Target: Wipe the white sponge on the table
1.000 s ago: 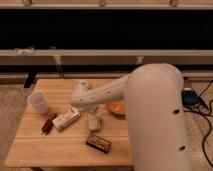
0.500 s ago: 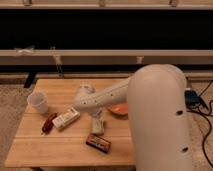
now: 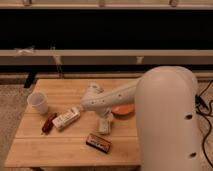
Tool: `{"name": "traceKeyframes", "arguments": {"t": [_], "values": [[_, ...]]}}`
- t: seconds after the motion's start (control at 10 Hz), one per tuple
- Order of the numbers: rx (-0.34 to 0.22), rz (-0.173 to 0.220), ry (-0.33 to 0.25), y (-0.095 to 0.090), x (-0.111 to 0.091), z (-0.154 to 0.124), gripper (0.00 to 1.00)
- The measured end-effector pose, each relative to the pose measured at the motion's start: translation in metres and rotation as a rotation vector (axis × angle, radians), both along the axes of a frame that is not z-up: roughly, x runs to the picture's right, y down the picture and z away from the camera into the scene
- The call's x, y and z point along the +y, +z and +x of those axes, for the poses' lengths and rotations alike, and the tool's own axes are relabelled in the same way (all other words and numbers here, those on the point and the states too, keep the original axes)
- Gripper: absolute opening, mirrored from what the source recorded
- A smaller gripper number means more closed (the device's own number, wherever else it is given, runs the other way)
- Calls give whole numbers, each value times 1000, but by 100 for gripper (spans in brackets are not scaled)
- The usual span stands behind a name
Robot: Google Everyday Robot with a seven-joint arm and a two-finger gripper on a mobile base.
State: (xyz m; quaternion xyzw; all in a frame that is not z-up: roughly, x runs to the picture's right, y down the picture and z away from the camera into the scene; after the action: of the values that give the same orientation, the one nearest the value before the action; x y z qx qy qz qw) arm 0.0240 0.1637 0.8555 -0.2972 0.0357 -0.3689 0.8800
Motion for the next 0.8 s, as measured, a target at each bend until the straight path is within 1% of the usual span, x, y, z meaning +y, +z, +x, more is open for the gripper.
{"name": "traceKeyframes", "arguments": {"t": [0.1, 0.3, 0.5, 0.6, 0.8], "values": [[12, 5, 15, 3, -3, 5, 0], [34, 24, 51, 13, -17, 16, 0], [34, 35, 64, 23, -28, 18, 0], [26, 40, 62, 27, -33, 11, 0], [-9, 53, 51, 35, -43, -12, 0]]}}
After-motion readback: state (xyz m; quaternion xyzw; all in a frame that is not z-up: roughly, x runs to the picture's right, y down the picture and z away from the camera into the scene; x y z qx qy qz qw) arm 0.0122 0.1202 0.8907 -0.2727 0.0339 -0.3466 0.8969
